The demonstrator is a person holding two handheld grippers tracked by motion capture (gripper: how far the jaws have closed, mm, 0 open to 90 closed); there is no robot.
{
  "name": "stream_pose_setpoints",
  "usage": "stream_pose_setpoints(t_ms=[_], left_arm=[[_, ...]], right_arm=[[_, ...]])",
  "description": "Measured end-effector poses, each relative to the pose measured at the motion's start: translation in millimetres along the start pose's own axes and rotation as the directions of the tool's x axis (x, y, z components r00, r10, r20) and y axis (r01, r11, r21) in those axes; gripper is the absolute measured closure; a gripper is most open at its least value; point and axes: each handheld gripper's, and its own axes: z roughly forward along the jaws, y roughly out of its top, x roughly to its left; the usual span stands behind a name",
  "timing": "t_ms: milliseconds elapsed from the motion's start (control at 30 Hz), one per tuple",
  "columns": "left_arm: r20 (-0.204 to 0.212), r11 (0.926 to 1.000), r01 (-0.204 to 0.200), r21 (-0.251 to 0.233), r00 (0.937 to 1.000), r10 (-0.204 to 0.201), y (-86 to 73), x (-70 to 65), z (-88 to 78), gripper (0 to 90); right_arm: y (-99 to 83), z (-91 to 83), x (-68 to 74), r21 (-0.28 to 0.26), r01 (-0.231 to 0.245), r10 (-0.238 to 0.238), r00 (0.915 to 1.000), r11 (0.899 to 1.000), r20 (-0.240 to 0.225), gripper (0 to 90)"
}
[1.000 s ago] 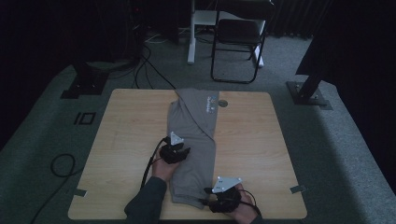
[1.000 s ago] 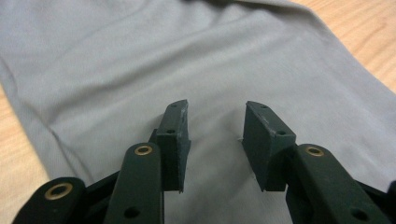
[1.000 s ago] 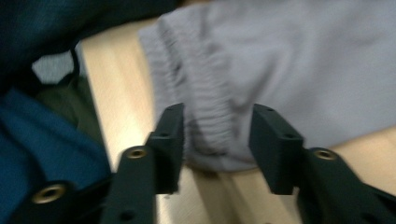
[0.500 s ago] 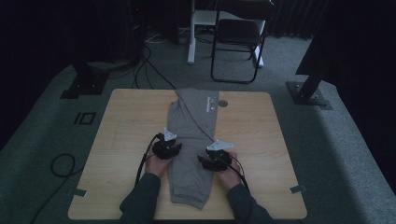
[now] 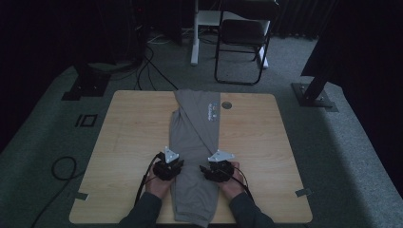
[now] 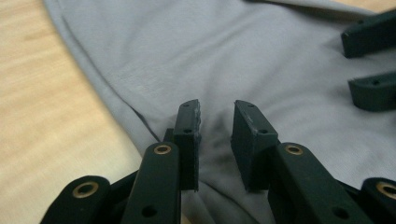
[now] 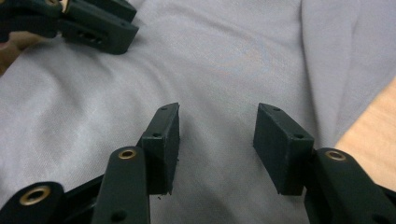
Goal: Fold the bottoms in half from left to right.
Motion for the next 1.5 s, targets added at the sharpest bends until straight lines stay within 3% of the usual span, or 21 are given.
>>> stream_pose_setpoints(t_ms=[300, 433, 500, 567, 633, 667, 767, 867, 1000, 1033, 1100, 1133, 1200, 1233, 1333, 1500], left_arm=[[-0.007, 0.9999, 0.012, 0.000, 0.9999, -0.012, -23.9, -40.2, -26.6, 72.4], [-0.006, 0.9998, 0.021, -0.001, 0.9998, -0.021, -27.2, -45.2, -30.4, 72.2], [0.013, 0.9996, 0.027, -0.004, 0.9995, -0.027, -27.7, -44.6, -31.1, 68.6], [0.067, 0.9994, 0.025, -0.024, 0.9975, -0.023, -24.5, -38.0, -31.2, 64.7], [0.067, 0.9994, 0.025, -0.024, 0.9975, -0.023, -24.5, -38.0, -31.2, 63.4], [0.029, 0.9971, 0.020, -0.073, 0.9994, -0.018, -11.7, -25.6, -33.3, 61.0], [-0.004, 0.9954, 0.014, -0.095, 0.9999, -0.015, 7.2, -2.2, -22.2, 59.8], [-0.050, 0.9984, 0.026, -0.051, 0.9983, -0.028, 25.2, 21.8, 1.3, 60.2], [-0.109, 0.9989, 0.036, 0.029, 0.9935, -0.033, 34.6, 40.3, 33.4, 64.4], [-0.090, 0.9989, 0.045, 0.013, 0.9950, -0.043, 33.4, 43.6, 35.0, 65.1], [-0.083, 0.9978, 0.066, 0.007, 0.9944, -0.066, 32.8, 45.2, 34.9, 67.5], [-0.090, 0.9978, 0.066, 0.011, 0.9938, -0.065, 31.5, 44.2, 32.8, 72.4], [-0.095, 0.9990, 0.044, 0.004, 0.9945, -0.043, 25.9, 39.9, 28.2, 73.5], [-0.090, 0.9987, 0.051, 0.006, 0.9947, -0.050, 23.3, 38.6, 24.9, 75.3], [-0.074, 0.9975, 0.071, 0.004, 0.9948, -0.070, 13.5, 33.8, 13.9, 77.2], [-0.069, 0.9990, 0.041, 0.014, 0.9968, -0.040, -6.6, 7.3, -9.8, 78.2]], right_arm=[[-20.2, -28.4, 15.0, 0.034, 0.042, -0.040, 0.9984, 0.999, -0.041, 51.9], [-23.8, -33.9, 19.7, 0.043, 0.046, -0.045, 0.9981, 0.998, -0.042, 52.4], [-23.6, -34.5, 20.4, 0.048, 0.049, -0.047, 0.9980, 0.998, -0.043, 52.5], [-21.2, -33.1, 17.9, 0.050, 0.042, -0.039, 0.9978, 0.998, -0.053, 54.1], [-19.7, -31.7, 15.8, 0.047, 0.035, -0.033, 0.9980, 0.998, -0.053, 54.2], [-14.4, -28.8, 11.5, 0.044, 0.031, -0.029, 0.9989, 0.999, -0.036, 53.7], [-1.9, -22.8, 4.0, 0.020, 0.027, -0.027, 0.9996, 0.999, -0.001, 53.9], [14.9, -9.8, -2.3, 0.011, 0.022, -0.022, 0.9997, 1.000, 0.005, 54.8], [36.6, 14.7, -3.2, 0.005, 0.023, -0.023, 0.9997, 1.000, 0.003, 55.7], [40.2, 20.5, -2.9, 0.010, 0.023, -0.023, 0.9997, 1.000, 0.005, 55.7], [42.8, 26.0, -2.2, 0.021, 0.017, -0.017, 0.9999, 1.000, 0.000, 55.7], [42.6, 35.1, 1.4, 0.049, 0.023, -0.023, 0.9997, 0.999, -0.006, 56.3], [40.6, 37.4, 3.3, 0.062, 0.028, -0.027, 0.9996, 0.998, -0.004, 56.9], [35.5, 34.1, 6.5, 0.042, 0.021, -0.021, 0.9997, 0.999, -0.014, 57.3], [31.2, 28.6, 10.5, 0.045, 0.035, -0.034, 0.9990, 0.998, -0.028, 57.6], [10.1, 6.4, 25.0, 0.029, 0.082, -0.080, 0.9936, 0.996, -0.079, 57.9]])
